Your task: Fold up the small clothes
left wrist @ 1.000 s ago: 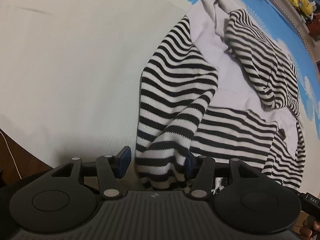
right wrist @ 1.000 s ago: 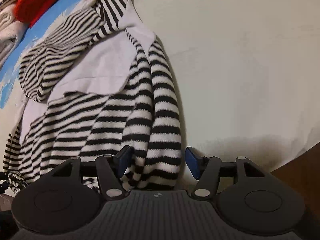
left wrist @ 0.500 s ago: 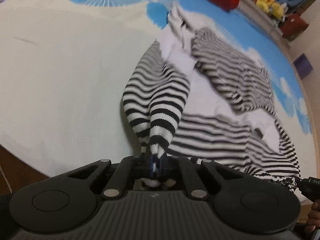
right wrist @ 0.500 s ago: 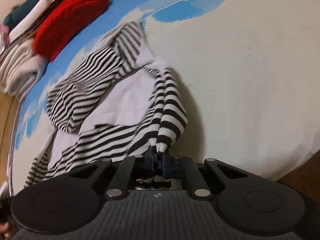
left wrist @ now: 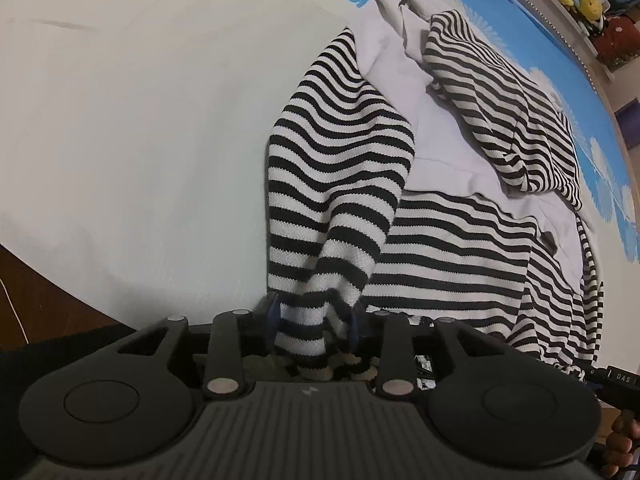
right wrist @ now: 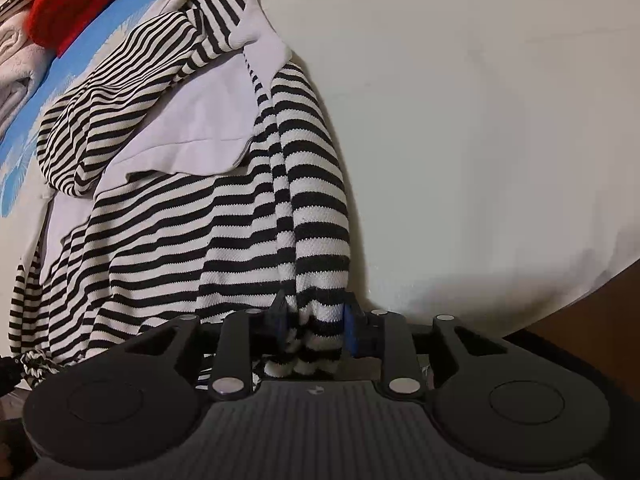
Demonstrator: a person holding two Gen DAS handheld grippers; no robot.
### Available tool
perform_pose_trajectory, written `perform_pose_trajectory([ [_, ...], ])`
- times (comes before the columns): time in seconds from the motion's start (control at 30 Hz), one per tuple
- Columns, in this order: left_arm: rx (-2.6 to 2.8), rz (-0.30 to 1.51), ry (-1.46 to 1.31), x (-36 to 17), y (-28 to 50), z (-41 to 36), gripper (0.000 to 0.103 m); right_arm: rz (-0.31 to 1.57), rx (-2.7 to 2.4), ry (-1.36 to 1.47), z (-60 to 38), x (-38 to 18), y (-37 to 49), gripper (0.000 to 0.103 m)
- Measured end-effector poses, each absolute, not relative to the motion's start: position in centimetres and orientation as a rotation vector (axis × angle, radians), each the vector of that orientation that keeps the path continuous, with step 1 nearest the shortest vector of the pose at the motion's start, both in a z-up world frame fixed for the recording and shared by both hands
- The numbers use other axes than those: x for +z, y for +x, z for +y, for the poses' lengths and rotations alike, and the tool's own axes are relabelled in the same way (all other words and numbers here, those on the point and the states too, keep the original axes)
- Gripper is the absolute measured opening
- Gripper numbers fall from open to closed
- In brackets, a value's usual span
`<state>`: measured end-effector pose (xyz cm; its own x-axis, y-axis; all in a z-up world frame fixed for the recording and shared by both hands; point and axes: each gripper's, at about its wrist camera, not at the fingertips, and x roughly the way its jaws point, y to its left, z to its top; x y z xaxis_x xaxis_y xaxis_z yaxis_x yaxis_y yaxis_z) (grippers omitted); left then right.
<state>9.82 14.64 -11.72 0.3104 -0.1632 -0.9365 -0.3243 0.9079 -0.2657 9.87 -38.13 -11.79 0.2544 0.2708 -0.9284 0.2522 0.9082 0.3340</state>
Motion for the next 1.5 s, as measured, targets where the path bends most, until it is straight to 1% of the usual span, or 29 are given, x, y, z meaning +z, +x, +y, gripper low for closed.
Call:
perform_pose_trajectory([
  [0.23,0.116,1.266,-0.453,-11.8,9.7,14.7,0.040,1.325,0.017,0.453,-38.0,-11.8,10.0,0.028],
  [0.4,0.109,1.268,-0.437,-11.9,9.7,14.6,0.040,1.323,0.019,0.448,-38.0,-11.8,10.0,0.028],
  [0.47,0.103,1.269,-0.423,-11.9,9.8,14.5,0.038,1.323,0.020,0.445,-37.9,-11.8,10.0,0.028],
  [0.53,0.091,1.265,-0.412,-11.9,9.8,14.3,0.029,1.322,0.022,0.441,-37.9,-11.8,10.0,0.028],
  [0.57,0.086,1.262,-0.408,-11.8,9.8,14.2,0.027,1.321,0.022,0.440,-37.9,-11.8,10.0,0.028],
  [0.63,0.074,1.255,-0.397,-11.8,9.8,13.9,0.016,1.317,0.026,0.439,-37.9,-11.7,10.0,0.026],
  [0.7,0.061,1.248,-0.383,-11.7,9.7,13.6,0.011,1.311,0.035,0.439,-37.8,-11.7,10.0,0.020],
  [0.73,0.055,1.243,-0.368,-11.6,9.7,13.3,0.009,1.308,0.040,0.439,-37.7,-11.6,10.0,0.018],
  [0.8,0.054,1.230,-0.348,-11.5,9.7,13.0,0.007,1.299,0.054,0.436,-37.6,-11.5,9.9,0.010],
  [0.87,0.058,1.208,-0.325,-11.0,9.5,12.8,0.006,1.277,0.070,0.432,-37.5,-11.1,9.9,0.007],
  [1.03,-0.009,1.089,-0.207,-7.0,9.1,11.7,0.005,1.136,0.114,0.449,-38.2,-8.2,9.6,0.006],
  [1.13,-0.060,1.010,-0.216,-3.7,8.2,12.2,0.005,1.039,0.149,0.463,-39.2,-5.2,9.1,0.006],
  [1.2,-0.106,0.969,-0.220,-1.5,7.1,12.5,0.005,0.979,0.173,0.536,-40.5,-3.1,8.3,0.006],
  [1.37,-0.258,0.920,-0.188,4.0,2.6,12.9,0.005,0.877,0.265,0.617,-43.5,2.6,4.1,0.005],
  [1.5,-0.336,0.895,-0.214,6.0,0.7,13.8,0.005,0.846,0.304,0.588,-44.5,6.2,0.4,0.005],
])
